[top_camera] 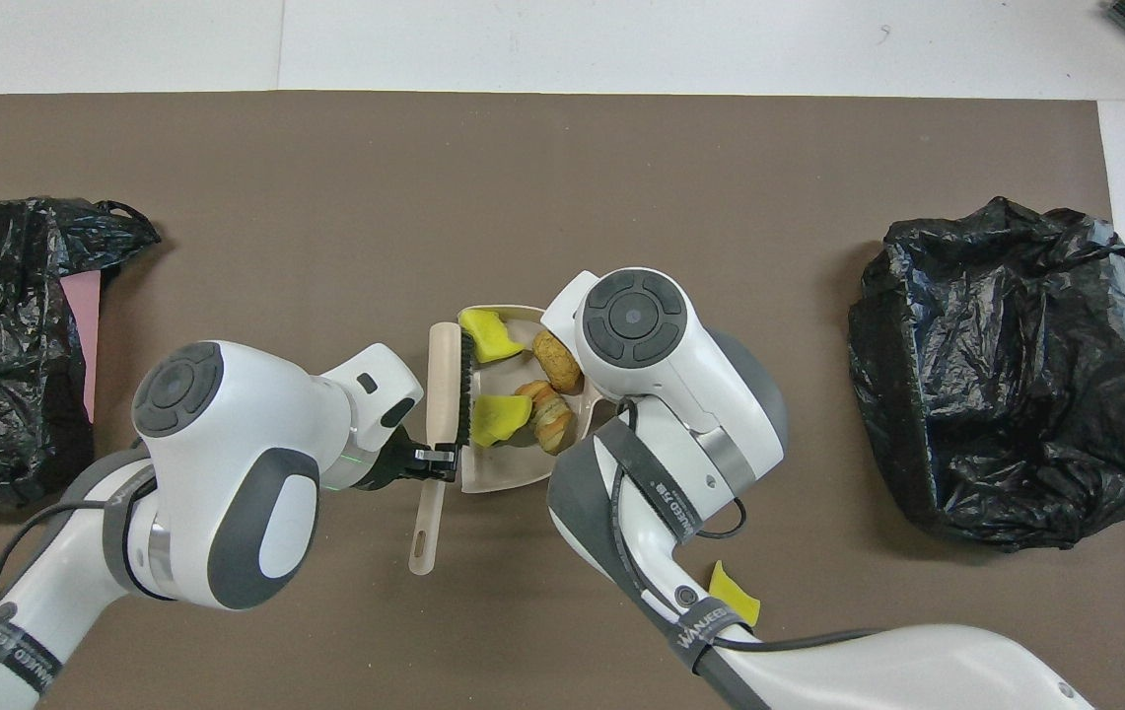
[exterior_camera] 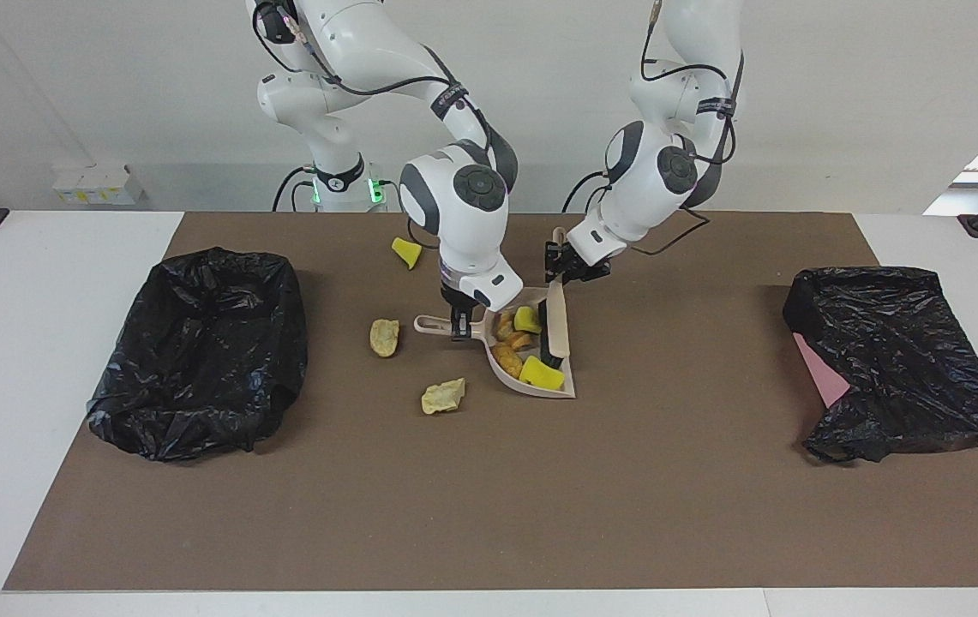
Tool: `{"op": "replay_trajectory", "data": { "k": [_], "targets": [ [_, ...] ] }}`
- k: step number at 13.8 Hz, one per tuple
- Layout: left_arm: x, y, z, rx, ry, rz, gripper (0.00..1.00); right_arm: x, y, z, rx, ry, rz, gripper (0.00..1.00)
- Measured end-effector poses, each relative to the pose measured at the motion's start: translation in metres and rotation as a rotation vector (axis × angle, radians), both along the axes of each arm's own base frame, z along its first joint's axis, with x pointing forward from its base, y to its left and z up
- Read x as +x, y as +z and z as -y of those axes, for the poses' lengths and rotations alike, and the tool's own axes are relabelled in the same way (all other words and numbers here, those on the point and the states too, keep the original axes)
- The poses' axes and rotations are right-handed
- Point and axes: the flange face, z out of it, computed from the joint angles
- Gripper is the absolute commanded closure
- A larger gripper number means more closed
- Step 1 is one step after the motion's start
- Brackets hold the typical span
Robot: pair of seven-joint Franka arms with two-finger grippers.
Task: Sweep and dump trash in bin
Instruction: 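Sweep the trash pieces into the dustpan with the left gripper's brush, then sweep the remaining pieces into the dustpan again with the brush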
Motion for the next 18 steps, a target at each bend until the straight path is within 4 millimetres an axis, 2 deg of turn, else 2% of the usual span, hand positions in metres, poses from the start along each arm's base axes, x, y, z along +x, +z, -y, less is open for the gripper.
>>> {"op": "replay_trajectory", "data": {
  "k": [3, 8, 10, 14, 18],
  "targets": [
    [0.005, 0.000, -0.018, 0.086, 0.045, -0.004, 1.00, 0.000, 0.000, 0.000, 0.000, -0.001, 0.000, 1.00],
    [0.011, 0.016, -0.043, 0.109, 0.113, 0.003, 1.00, 0.000, 0.000, 0.000, 0.000, 0.000, 0.000, 1.00],
    [0.012, 0.008, -0.044, 0.117, 0.113, -0.005, 1.00, 0.000, 0.000, 0.000, 0.000, 0.000, 0.000, 1.00],
    [0.012, -0.030, -0.029, 0.134, 0.051, -0.005, 1.00, -0.001, 0.000, -0.001, 0.001, 0.003, 0.000, 1.00],
    [-0.009, -0.035, 0.017, 0.129, -0.058, 0.003, 1.00, -0.001, 0.001, -0.001, 0.001, 0.003, 0.001, 1.00]
  ]
}}
